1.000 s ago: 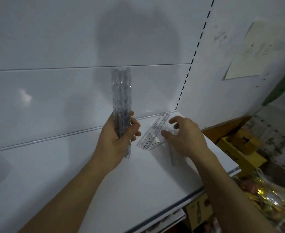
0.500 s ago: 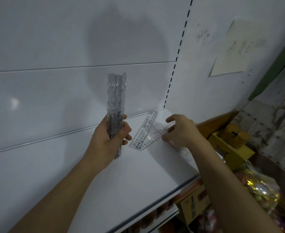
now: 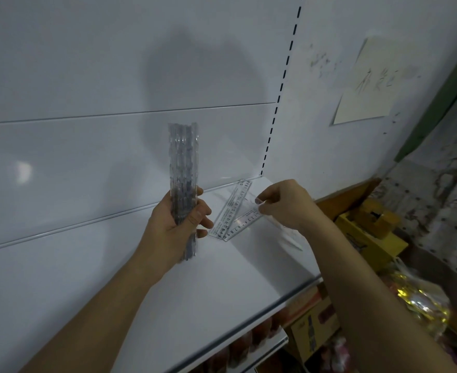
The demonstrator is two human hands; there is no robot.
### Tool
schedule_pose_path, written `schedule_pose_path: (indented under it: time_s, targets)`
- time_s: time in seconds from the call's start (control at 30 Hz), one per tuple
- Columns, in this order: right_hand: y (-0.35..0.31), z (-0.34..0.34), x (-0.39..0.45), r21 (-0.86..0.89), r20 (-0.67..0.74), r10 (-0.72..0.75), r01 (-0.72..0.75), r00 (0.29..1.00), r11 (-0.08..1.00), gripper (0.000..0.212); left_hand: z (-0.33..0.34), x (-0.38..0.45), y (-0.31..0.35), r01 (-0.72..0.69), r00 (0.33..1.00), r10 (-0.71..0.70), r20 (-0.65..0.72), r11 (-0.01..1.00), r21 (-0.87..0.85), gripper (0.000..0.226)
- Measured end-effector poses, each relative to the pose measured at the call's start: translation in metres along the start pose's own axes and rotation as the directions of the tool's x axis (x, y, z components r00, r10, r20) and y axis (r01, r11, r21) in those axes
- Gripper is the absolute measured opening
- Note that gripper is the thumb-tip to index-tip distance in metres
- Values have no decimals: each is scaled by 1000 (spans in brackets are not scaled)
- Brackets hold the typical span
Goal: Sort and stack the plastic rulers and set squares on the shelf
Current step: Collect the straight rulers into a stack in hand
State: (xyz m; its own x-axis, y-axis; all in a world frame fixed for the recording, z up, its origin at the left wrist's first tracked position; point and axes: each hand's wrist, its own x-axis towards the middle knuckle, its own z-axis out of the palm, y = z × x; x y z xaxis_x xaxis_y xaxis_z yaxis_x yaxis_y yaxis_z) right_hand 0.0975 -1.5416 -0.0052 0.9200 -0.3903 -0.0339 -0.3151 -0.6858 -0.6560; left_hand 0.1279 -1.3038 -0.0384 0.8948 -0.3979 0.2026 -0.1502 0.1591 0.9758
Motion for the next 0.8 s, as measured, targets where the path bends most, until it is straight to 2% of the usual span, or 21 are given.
schedule_pose_path:
  time_s: [0.07,0.13,0.2,0.23,0.3,0.37,0.47,0.57,0.63,0.73,0.8]
  targets:
    - [-5,2,-11,286,-47,-79,89,996,954,12,0,-1,1,38,999,-38,-9,998,-46,27]
    - [-17,5,-26,550,-48,-136,140,989,823,11,1,-2,2,79,997,-79,-1,991,-106,31]
    - [-28,9,-36,661,-85,-137,159,987,733,11,0,-3,2,103,995,-103,13,985,-135,34]
    - [-34,13,-40,665,-133,-128,184,983,724,11,0,-3,2,106,994,-105,19,986,-129,35]
    - [-45,25,-45,561,-253,-164,282,954,778,11,1,-4,3,95,995,-91,41,990,-102,37]
    - [-53,38,-49,483,-275,-251,359,928,799,9,4,-4,3,68,996,-64,54,994,-80,34]
    - [-58,48,-52,500,-194,-361,409,912,763,11,4,-3,4,24,1000,-24,2,999,-22,30]
    - [-55,48,-49,258,-173,-497,527,850,810,16,0,-1,3,-21,999,22,-31,999,48,31]
    - [-52,46,-45,170,-108,-534,545,838,821,21,-2,-2,3,-58,998,61,-29,995,77,36]
    - [-46,39,-40,170,64,-594,578,802,798,29,-2,-3,3,-86,996,86,3,996,18,38]
    - [-40,34,-34,233,116,-555,521,824,821,31,-2,-3,4,-70,997,70,12,997,-32,40]
